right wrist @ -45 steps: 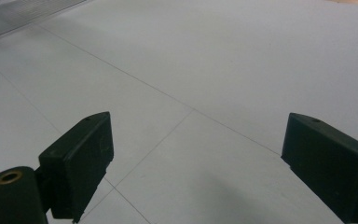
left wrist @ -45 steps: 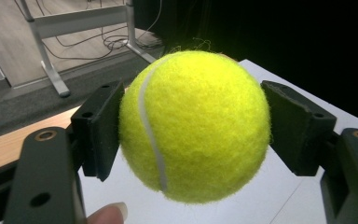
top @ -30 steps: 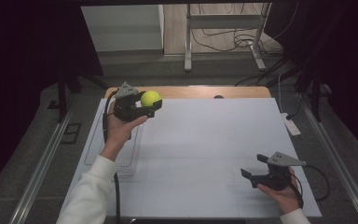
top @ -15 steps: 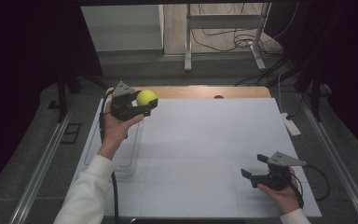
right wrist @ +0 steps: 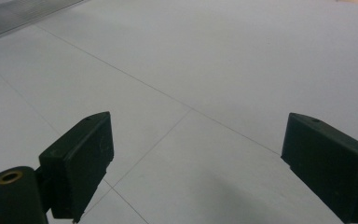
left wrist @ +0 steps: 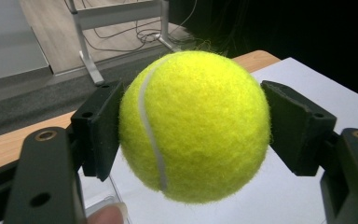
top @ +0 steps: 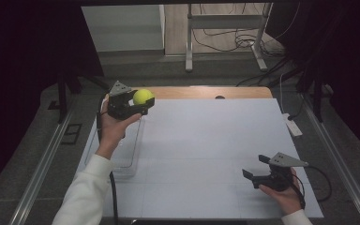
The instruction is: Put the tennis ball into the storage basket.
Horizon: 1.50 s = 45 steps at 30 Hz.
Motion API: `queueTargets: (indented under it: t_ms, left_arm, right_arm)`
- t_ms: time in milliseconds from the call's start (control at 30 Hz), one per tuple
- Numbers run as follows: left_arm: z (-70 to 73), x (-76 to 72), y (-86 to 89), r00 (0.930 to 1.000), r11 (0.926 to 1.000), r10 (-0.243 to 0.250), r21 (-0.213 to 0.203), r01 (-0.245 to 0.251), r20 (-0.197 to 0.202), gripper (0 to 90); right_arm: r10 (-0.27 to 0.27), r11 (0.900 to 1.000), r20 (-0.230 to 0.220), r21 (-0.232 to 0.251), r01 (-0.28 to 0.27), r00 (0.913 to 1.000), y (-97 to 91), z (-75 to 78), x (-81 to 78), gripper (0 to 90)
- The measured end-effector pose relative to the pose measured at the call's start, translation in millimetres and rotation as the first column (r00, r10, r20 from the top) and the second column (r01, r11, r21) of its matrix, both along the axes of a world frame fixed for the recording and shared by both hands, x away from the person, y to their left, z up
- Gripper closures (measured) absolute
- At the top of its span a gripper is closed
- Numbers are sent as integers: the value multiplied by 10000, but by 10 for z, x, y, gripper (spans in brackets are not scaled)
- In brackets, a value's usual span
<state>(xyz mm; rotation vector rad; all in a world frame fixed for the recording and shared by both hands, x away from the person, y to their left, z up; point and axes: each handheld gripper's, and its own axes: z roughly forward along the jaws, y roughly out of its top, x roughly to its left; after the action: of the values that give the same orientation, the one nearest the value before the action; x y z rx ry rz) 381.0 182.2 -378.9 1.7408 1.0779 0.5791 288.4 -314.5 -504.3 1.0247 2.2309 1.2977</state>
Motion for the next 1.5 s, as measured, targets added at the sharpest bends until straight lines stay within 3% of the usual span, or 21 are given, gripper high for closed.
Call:
queueTargets:
  t_ms: [967, 1500]
  left_arm:
    - [-33, 42, 238, 9973, 9972, 729, 182, -727, -108, 270]
    - [-86, 91, 384, 9923, 9924, 1201, 317, -1192, -294, 270]
  right_arm:
    - [16, 10000, 9, 22, -16, 10000, 21, 3, -1, 91]
    - [16, 10000, 3, 26, -16, 10000, 23, 2, 2, 91]
